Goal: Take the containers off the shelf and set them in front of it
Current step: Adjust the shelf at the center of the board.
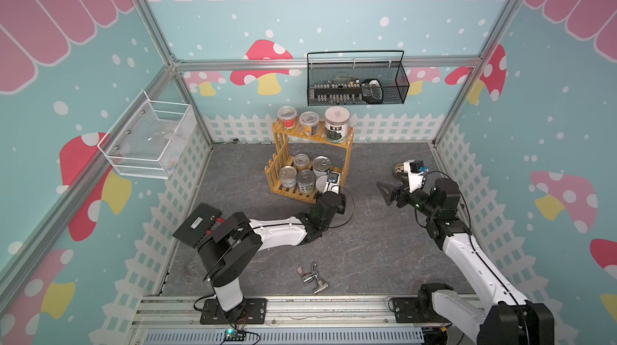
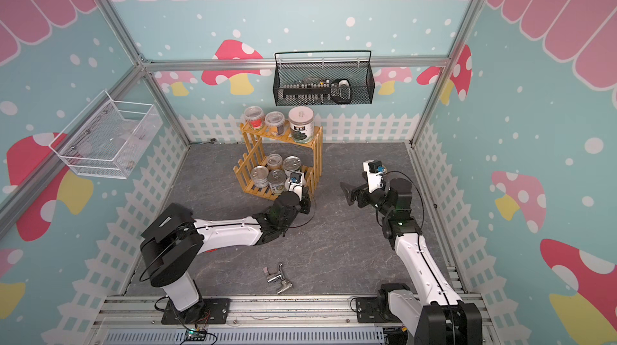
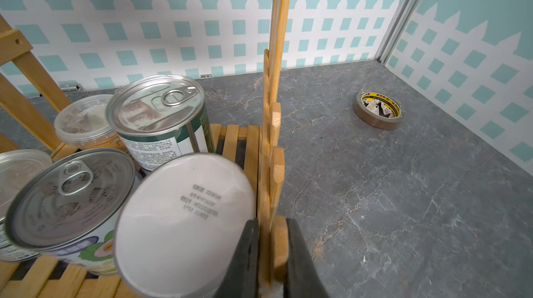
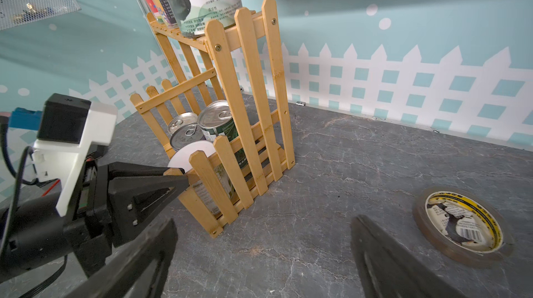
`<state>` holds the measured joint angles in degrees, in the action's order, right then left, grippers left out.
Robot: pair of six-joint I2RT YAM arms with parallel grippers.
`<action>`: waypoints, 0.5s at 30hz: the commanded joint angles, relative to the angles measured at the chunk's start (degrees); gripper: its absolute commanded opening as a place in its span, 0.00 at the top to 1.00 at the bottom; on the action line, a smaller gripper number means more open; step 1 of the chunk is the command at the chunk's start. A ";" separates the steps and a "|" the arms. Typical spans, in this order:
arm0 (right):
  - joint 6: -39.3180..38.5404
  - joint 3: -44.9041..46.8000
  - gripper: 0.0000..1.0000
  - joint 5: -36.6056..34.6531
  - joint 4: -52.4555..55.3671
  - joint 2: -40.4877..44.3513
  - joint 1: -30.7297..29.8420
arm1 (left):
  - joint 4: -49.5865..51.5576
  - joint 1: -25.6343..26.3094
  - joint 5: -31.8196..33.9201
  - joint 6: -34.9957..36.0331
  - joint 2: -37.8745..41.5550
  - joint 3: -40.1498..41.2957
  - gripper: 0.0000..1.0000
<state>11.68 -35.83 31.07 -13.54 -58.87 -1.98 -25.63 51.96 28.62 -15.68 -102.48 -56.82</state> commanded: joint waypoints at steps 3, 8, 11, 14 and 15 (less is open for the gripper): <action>2.13 0.72 0.01 -7.67 -1.73 -0.36 -0.14 | -1.24 2.99 3.13 -6.43 -5.02 -6.45 0.91; 3.26 1.62 0.01 -11.78 -2.62 -0.20 0.22 | -1.29 4.43 5.00 -6.93 -10.08 -12.67 0.90; 3.35 1.74 0.01 -12.74 -2.61 0.07 0.39 | -1.29 5.18 6.02 -6.31 -12.39 -16.01 0.89; 3.34 1.90 0.01 -13.03 -2.63 0.27 0.65 | -0.34 5.47 6.22 -6.34 -14.37 -19.01 0.84; 3.30 1.92 0.01 -12.98 -2.59 0.34 0.64 | -0.29 5.56 5.94 -6.32 -14.73 -19.64 0.82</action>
<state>14.26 -34.54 19.59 -14.61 -58.89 -1.80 -23.83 56.10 37.56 -18.09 -115.79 -73.30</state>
